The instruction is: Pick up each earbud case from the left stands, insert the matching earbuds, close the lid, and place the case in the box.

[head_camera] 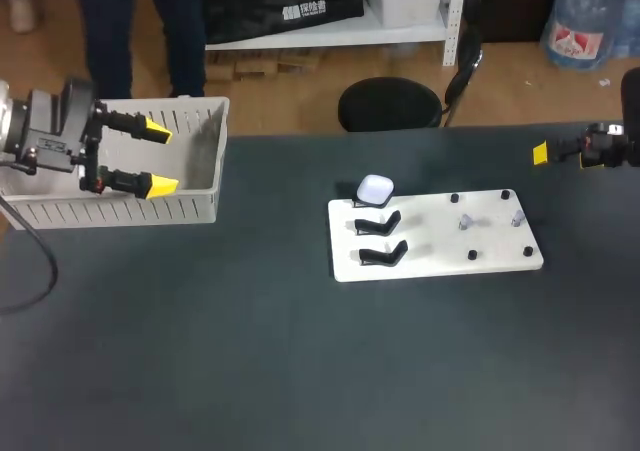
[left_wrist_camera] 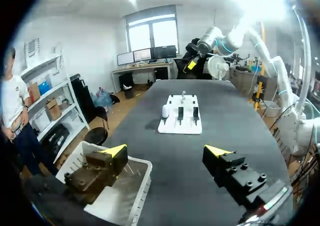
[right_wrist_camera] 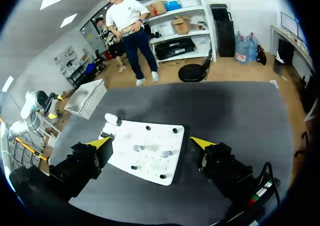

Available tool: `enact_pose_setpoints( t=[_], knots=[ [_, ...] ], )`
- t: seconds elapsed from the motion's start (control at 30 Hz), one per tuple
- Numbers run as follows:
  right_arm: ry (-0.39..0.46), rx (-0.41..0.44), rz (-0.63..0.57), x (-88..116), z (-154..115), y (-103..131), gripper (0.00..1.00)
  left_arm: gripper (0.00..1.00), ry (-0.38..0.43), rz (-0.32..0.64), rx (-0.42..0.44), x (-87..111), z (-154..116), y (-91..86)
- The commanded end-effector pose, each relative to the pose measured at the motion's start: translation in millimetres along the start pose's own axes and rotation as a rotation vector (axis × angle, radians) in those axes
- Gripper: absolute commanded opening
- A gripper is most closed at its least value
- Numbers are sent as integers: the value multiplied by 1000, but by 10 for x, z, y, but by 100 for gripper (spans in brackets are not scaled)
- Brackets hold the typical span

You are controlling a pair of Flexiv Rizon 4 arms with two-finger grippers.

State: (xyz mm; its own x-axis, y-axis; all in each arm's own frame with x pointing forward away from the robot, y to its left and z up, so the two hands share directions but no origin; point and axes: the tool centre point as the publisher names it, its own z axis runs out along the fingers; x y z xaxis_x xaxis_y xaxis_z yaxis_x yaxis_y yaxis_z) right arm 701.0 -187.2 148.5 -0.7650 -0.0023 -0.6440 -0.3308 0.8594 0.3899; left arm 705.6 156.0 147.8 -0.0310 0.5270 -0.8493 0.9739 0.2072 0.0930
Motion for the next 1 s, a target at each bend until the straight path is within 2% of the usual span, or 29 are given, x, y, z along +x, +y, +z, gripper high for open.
enact_pose_setpoints(
  t=[0.03, 0.27, 0.6, 0.83, 0.87, 1.0],
  knots=[
    [0, 6, 2, -2, 0, 12, 100, 100, 27, -5, -28, -69, 263, 27],
    [0, 6, 2, -2, 0, 12, 100, 100, 35, 16, 4, -208, 746, 42],
    [0, 6, 2, -2, 0, 12, 100, 100, -1, 43, 16, -356, 1494, 5],
    [0, 6, 2, -2, 0, 12, 100, 100, -46, 1, 10, -394, 1832, 21],
    [0, 6, 2, -2, 0, 12, 100, 100, -74, -4, 31, -425, 1860, 10],
    [0, 6, 2, -2, 0, 12, 100, 100, -74, -4, 31, -425, 1860, 10]
  ],
)
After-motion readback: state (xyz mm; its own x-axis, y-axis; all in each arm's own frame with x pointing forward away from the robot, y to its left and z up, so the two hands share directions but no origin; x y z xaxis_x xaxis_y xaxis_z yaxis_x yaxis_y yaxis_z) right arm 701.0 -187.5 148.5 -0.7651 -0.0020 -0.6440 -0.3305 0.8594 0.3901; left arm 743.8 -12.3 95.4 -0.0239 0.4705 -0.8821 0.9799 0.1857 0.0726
